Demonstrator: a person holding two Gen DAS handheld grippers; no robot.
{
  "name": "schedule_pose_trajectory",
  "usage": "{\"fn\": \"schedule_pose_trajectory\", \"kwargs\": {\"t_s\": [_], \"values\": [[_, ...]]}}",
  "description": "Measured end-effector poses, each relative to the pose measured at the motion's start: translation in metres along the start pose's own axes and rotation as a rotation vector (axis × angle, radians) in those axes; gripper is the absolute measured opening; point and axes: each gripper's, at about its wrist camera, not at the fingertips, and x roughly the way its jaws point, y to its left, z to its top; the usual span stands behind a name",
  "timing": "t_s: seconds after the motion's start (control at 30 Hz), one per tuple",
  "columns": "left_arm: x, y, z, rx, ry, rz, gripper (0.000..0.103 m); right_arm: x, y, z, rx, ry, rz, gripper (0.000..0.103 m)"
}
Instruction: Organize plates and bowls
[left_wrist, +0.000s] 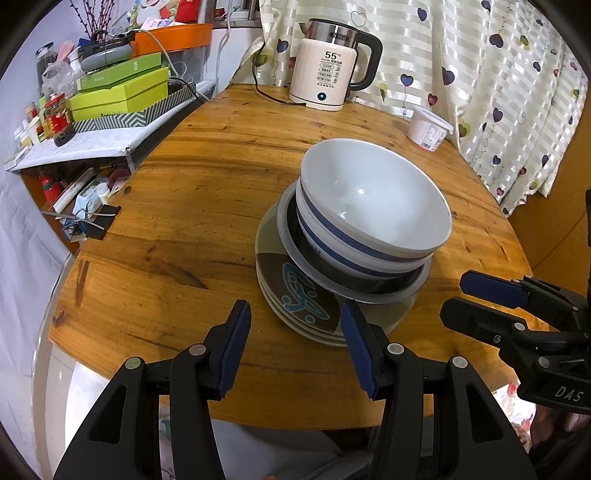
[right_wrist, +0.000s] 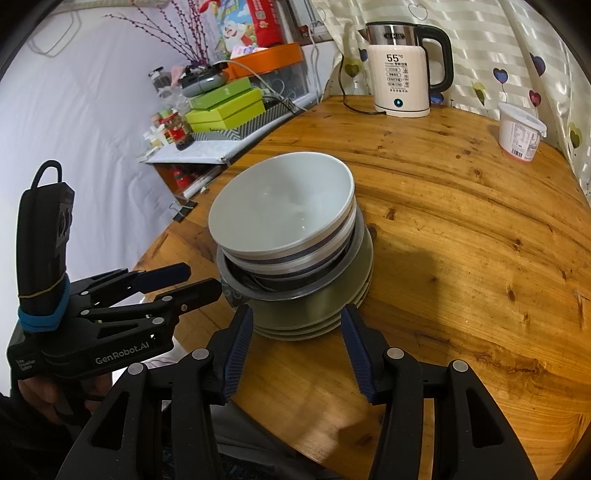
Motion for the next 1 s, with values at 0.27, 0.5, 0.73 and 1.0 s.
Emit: {"fn": "schedule_pose_trajectory", "kwargs": {"t_s": [0.27,0.5,0.73,1.0], "values": [[0.0013,-0.0001,-0.0002,0.004,0.007,0.007,0.052,0.0,0.0004,-0.0003,0.0,0.0,0.001,0.05],[0.0016,-0.0013,0.0,0.009,0.012,0.012,0.052,0.0001,0.0006,-0.0006,0.001,0.002,0.001,0.05],[0.0009,-0.0019,-0.0002,0.013,0.009,0.018,0.052,0.0,0.0013,-0.0017,-0.001,0.002,0.001,0.05],[0.0008,0.0,-0.0006,0.008,0.013,0.006,0.052,0.0003,0.0014,-0.001,-0.004,0.002,0.003,0.05]]}}
